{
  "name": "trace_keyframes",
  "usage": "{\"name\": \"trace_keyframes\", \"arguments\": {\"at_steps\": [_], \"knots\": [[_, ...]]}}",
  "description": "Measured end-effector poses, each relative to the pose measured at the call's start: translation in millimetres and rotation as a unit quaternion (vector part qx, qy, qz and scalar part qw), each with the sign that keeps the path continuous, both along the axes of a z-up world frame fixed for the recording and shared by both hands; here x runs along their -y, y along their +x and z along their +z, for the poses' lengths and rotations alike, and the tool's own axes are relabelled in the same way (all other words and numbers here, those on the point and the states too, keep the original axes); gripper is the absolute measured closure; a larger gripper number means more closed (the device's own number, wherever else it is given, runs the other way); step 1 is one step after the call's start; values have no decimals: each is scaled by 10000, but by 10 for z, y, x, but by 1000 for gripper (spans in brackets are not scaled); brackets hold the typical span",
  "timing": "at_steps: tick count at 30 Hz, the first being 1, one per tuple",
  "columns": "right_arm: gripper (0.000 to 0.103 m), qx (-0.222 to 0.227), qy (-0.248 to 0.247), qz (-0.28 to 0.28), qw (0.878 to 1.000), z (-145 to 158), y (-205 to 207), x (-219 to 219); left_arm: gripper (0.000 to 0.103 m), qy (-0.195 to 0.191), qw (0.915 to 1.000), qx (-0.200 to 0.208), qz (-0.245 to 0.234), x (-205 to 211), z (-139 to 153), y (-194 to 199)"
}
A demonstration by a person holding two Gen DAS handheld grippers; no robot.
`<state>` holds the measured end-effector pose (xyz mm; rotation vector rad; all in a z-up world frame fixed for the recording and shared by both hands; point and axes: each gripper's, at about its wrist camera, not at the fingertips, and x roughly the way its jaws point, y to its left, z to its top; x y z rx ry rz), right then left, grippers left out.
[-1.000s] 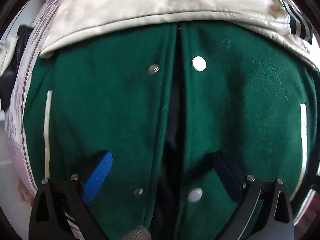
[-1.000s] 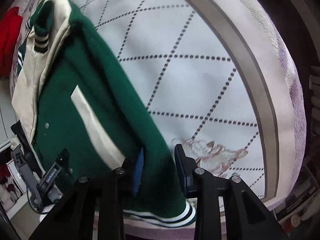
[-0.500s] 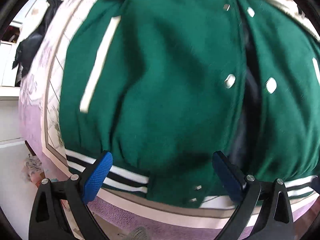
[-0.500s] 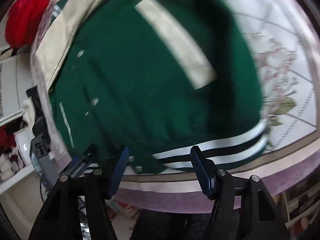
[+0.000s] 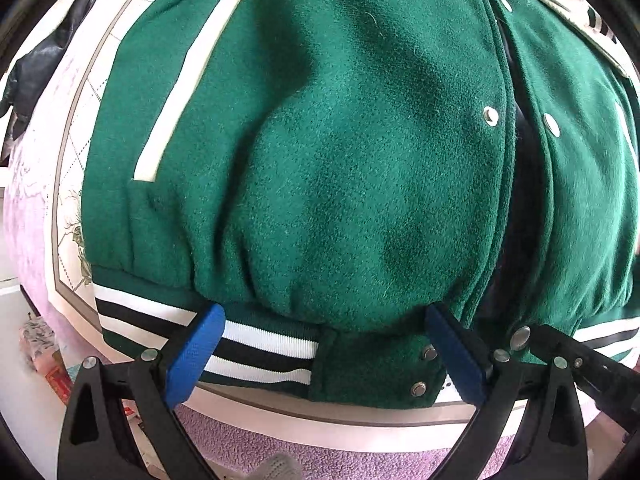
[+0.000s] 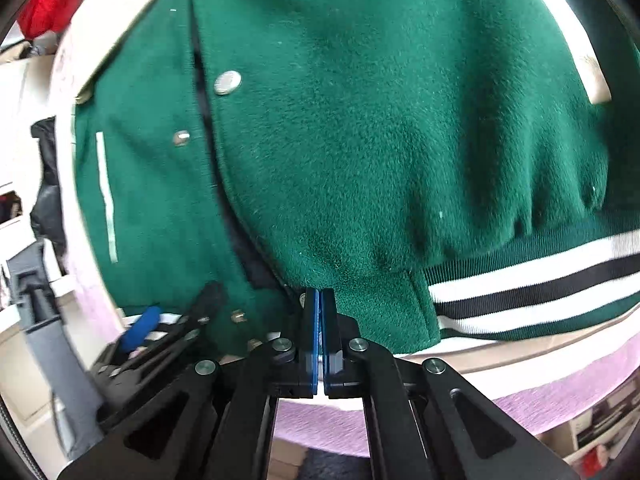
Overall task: Fold large clothes
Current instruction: 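Lift the hem with the right tool and fold it toward the collar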
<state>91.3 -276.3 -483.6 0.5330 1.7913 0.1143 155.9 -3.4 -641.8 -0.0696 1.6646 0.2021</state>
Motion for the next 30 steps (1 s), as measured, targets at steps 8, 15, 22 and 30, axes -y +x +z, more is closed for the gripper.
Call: {"name": "trace_keyframes", "arguments": {"at_steps": [8,15,22,30], "knots": [[102,72,-174,458,9988,209,65,-359,2,-135,9999,53,84,-448,12,-352],[42,229,-530,458,9973,404,402,221,2,431,9980,370,270,-872,179,-402],[61,184,-1702,1014,9800,-20,455,-353,0,181,9985,223,465,-1207,-112,-451],[83,514,-1491,996,9825,493,385,-358,0,93,9981,261,555,-1445,-206,-529]]}}
